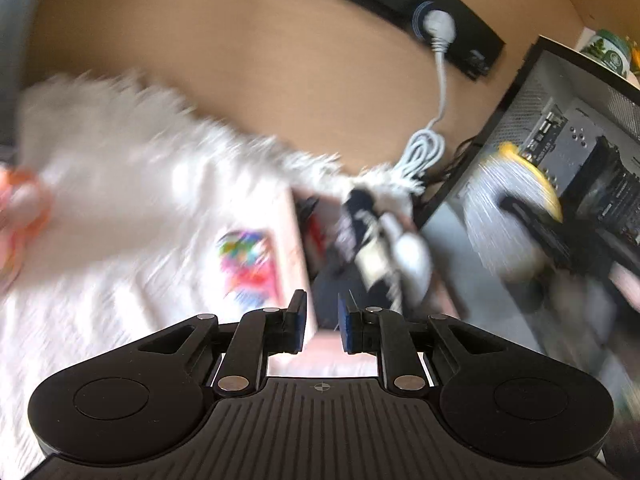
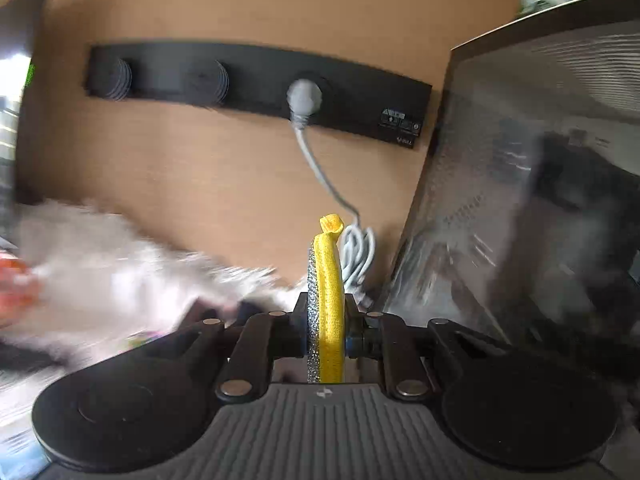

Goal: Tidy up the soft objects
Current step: 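Drop the clear piece into the pink box with the left tool while the right tool lowers the brush in, then grasp the pink Kleenex pack with the right tool while the left tool grasps the blue wet wipes pack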

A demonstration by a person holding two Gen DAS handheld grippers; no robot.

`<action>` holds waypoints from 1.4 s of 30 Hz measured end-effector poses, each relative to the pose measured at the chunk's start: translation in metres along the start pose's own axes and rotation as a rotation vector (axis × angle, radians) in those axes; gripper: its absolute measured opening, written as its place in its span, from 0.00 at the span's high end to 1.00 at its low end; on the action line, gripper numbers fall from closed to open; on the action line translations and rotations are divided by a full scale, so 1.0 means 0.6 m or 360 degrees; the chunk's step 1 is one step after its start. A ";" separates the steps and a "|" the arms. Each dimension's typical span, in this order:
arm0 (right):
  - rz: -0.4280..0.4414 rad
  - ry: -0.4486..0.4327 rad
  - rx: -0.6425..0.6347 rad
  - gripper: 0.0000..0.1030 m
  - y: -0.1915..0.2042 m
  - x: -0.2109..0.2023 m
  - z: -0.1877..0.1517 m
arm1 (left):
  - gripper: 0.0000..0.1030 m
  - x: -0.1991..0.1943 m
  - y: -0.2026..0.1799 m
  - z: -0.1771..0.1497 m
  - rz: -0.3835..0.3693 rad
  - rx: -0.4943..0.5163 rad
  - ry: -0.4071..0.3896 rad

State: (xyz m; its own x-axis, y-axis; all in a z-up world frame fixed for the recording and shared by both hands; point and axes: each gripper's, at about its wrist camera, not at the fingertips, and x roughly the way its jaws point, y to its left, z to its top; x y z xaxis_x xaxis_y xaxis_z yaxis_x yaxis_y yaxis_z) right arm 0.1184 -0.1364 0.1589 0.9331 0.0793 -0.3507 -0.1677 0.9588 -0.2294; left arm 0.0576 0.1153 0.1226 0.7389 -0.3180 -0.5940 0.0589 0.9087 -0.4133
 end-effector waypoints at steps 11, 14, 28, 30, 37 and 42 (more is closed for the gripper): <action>0.0047 0.0488 0.0114 0.81 0.042 0.237 -0.066 | 0.82 -0.095 0.119 -0.085 0.0359 -0.0122 0.0069; 0.0082 0.0511 0.0199 0.63 0.028 0.231 -0.061 | 0.82 -0.099 0.144 -0.097 0.0404 -0.0196 0.0066; 0.0415 0.0151 0.0188 0.31 0.057 -0.010 -0.082 | 0.82 -0.091 0.145 -0.102 0.0333 -0.0110 0.0128; 0.0437 0.0140 0.0152 0.25 0.071 -0.045 -0.102 | 0.82 -0.075 0.133 -0.105 0.0338 -0.0044 0.0172; 0.0514 0.0331 0.0061 0.25 0.124 -0.084 -0.161 | 0.82 -0.035 0.102 -0.083 0.0218 0.0064 0.0207; 0.0549 0.0406 0.0012 0.25 0.152 -0.105 -0.190 | 0.82 0.046 0.098 0.012 0.0078 0.0035 0.0242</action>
State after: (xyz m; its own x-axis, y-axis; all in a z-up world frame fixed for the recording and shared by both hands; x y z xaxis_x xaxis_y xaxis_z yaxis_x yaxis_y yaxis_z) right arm 0.0082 -0.0854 0.0564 0.7141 0.3265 -0.6193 -0.4531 0.8899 -0.0532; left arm 0.0863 0.1618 0.0871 0.6312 -0.3087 -0.7116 0.0410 0.9294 -0.3668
